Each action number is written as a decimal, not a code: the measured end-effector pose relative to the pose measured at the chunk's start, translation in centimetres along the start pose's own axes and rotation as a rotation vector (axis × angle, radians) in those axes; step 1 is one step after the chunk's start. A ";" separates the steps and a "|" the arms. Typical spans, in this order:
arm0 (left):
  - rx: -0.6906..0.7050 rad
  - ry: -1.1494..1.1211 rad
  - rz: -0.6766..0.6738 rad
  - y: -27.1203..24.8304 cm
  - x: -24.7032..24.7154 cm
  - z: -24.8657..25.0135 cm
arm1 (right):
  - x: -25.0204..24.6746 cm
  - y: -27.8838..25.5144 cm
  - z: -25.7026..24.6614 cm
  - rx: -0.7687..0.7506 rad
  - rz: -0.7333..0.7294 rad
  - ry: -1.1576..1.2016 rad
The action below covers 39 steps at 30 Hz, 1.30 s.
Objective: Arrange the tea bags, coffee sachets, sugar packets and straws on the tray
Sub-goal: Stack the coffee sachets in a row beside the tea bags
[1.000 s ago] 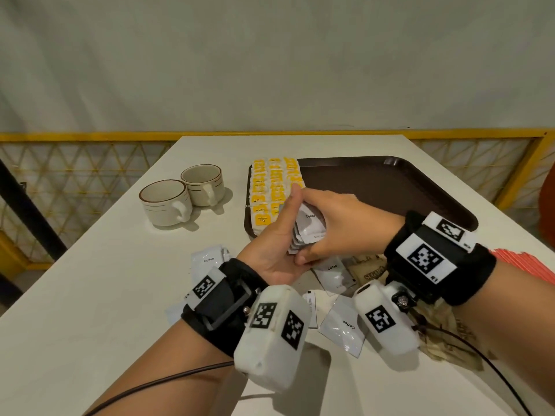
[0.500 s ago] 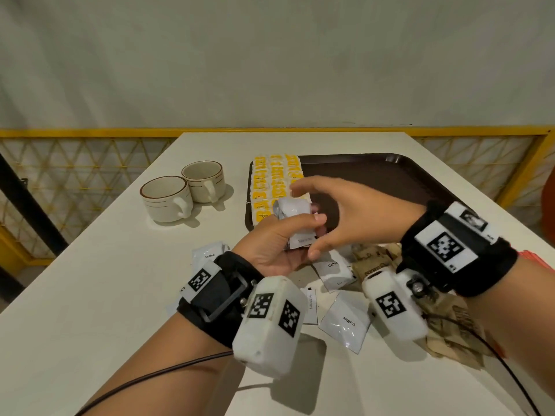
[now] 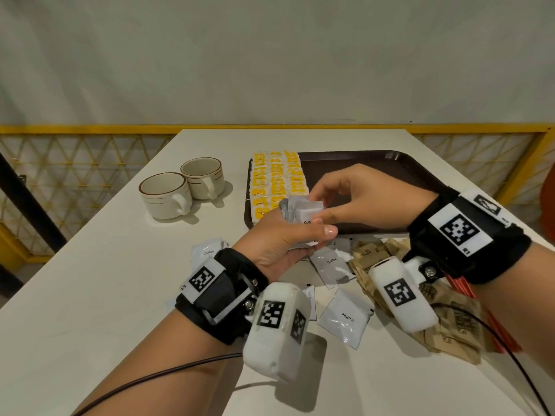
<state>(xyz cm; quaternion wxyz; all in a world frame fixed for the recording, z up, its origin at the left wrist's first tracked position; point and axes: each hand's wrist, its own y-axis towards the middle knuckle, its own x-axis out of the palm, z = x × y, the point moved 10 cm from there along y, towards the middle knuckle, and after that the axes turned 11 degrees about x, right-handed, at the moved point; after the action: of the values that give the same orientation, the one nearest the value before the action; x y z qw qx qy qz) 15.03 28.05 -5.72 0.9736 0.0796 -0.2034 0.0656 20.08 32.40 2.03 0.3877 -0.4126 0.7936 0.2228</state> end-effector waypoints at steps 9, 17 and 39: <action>-0.026 -0.146 0.109 0.8 -1.3 0.1 | -0.5 0.0 0.7 0.113 -0.051 0.463; 0.077 0.154 0.212 5.6 -5.4 8.3 | -5.5 4.1 5.2 0.308 0.094 0.910; 0.025 1.375 -0.123 28.0 -6.6 5.7 | -7.1 18.5 19.7 0.541 0.217 0.624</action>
<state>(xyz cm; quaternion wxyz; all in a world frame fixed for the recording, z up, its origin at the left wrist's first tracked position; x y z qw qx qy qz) 2.31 53.81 0.38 0.8824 0.0426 0.4660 0.0484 15.77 59.46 -3.51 0.1974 -0.2578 0.9416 -0.0895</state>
